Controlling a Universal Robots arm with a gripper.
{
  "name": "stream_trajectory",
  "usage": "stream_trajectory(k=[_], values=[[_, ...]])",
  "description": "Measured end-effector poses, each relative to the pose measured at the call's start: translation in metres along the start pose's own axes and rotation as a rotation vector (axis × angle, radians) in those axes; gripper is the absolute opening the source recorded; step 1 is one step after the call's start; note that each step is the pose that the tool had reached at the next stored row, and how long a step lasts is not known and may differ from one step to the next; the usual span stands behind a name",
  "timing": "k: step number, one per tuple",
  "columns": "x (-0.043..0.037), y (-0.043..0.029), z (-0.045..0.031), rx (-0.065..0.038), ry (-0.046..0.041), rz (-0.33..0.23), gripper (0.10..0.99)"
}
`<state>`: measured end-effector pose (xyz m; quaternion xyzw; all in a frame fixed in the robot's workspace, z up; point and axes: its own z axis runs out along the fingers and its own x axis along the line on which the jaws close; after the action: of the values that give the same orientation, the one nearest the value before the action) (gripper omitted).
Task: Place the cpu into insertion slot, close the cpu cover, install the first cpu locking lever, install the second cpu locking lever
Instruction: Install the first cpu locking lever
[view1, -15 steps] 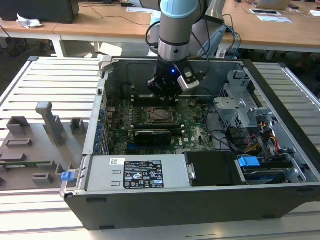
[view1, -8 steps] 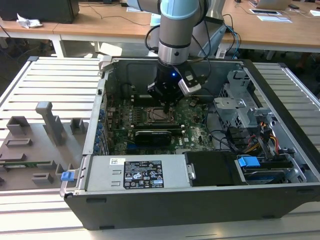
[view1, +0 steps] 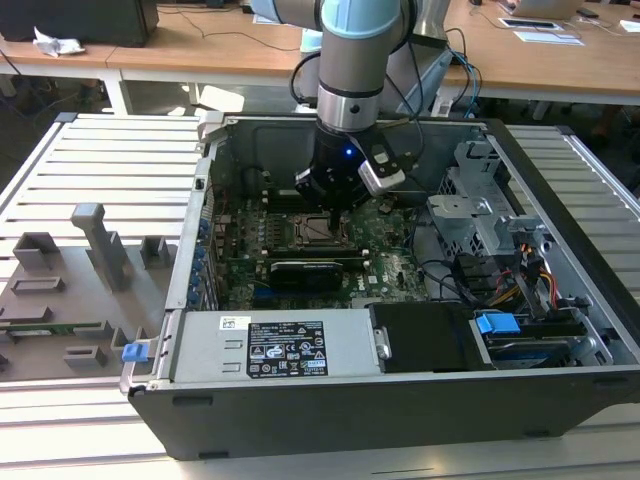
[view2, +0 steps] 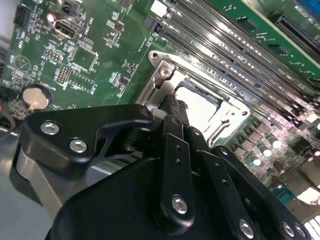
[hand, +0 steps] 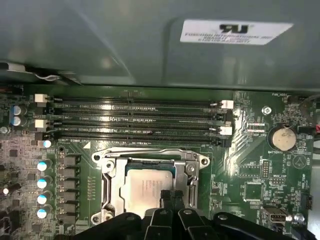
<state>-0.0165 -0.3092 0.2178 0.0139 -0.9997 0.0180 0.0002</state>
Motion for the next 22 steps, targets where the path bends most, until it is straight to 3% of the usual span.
stream_trajectory(k=[11, 22], values=[[0.0000, -0.0019, -0.0540, 0.000, 0.0000, 0.000, 0.110], [0.0001, -0.0020, -0.0557, 0.000, 0.0000, 0.000, 0.110]])
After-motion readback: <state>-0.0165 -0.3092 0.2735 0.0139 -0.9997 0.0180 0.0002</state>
